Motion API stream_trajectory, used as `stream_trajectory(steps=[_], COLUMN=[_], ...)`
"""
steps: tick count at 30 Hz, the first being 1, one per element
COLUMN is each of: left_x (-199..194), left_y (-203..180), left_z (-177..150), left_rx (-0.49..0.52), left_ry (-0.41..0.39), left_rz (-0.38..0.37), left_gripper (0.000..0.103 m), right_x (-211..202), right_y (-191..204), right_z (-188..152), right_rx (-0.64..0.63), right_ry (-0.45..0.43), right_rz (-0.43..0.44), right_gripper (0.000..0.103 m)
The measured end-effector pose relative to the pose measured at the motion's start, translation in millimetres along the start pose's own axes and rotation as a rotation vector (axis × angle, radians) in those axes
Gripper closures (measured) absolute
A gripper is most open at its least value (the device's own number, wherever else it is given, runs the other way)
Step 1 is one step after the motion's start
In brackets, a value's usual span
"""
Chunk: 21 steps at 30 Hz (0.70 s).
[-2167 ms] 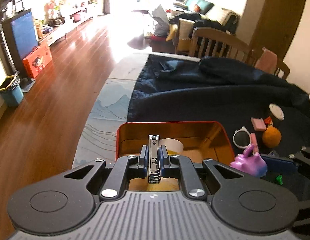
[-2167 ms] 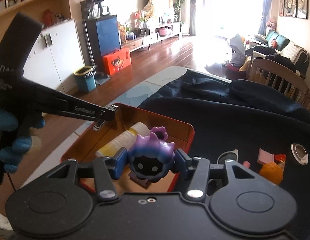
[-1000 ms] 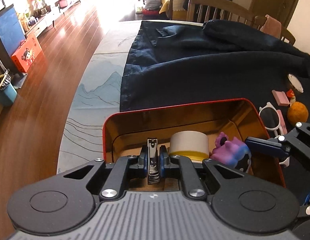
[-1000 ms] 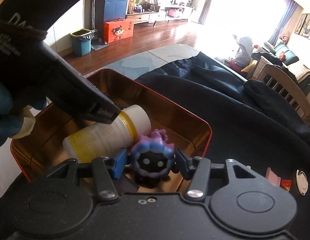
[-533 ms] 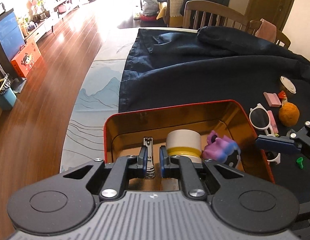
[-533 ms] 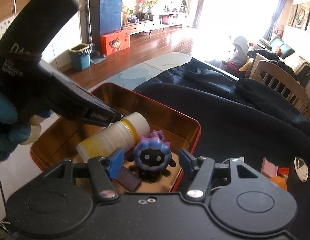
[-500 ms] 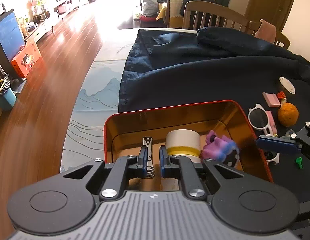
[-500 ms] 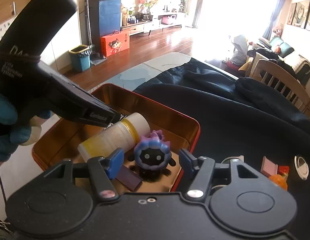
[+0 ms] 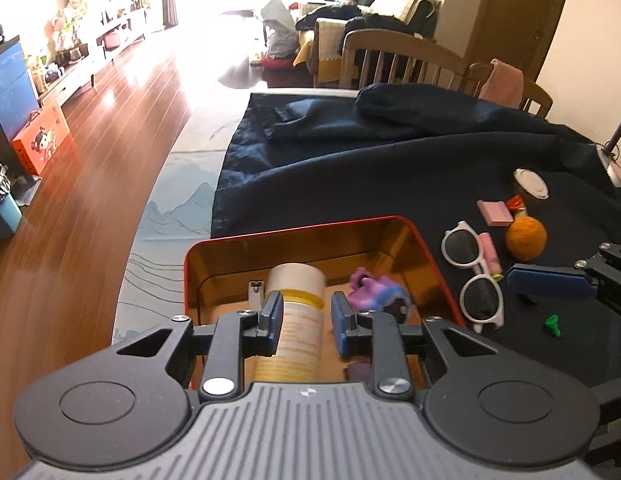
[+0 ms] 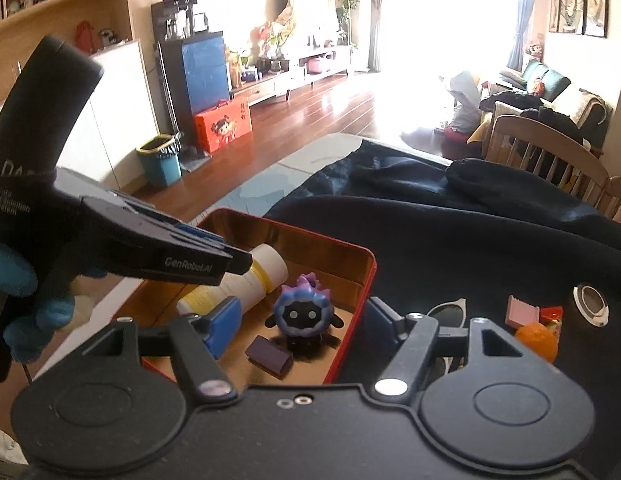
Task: Organize rigid objects
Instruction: 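Open the left tool to drop the clipper in the tin while the right tool releases the plush toy, then move the left tool to the white sunglasses while the right tool moves to the green pushpin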
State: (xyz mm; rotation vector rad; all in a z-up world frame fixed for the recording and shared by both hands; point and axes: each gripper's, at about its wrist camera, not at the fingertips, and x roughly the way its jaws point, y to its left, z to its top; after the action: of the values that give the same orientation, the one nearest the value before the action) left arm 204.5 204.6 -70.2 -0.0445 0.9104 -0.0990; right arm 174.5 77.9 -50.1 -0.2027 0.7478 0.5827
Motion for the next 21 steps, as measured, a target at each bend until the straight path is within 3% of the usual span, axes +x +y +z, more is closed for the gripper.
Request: stream_trajectory(steps=[6,10,19,21], left_x=[-20,-32,-47,-48], left_y=[-15,-26,-55,-62], left_z=[-2,-5,-15,-17], left_rx=[-0.009,-0.007,-0.001,-0.002], left_ry=[-0.028,-0.035,-0.046,-0.047], left_rz=[-0.031,-0.061,-0.089,-0.093], left_gripper=[0.078,0.078,0.077,0.069], right_x=[-27,-45,-80,-86], right_y=[-9,-17,-45,-53], right_z=[-3,-8,-29,-34], right_rx=[0.04,0.07,0.123,0.132], right_ry=[-0.037,-0.067,-0.096,-0.097], right_rz=[0.013,0.008,-0.031,-0.037], right_gripper=[0.033,0.024,0.014,0.012])
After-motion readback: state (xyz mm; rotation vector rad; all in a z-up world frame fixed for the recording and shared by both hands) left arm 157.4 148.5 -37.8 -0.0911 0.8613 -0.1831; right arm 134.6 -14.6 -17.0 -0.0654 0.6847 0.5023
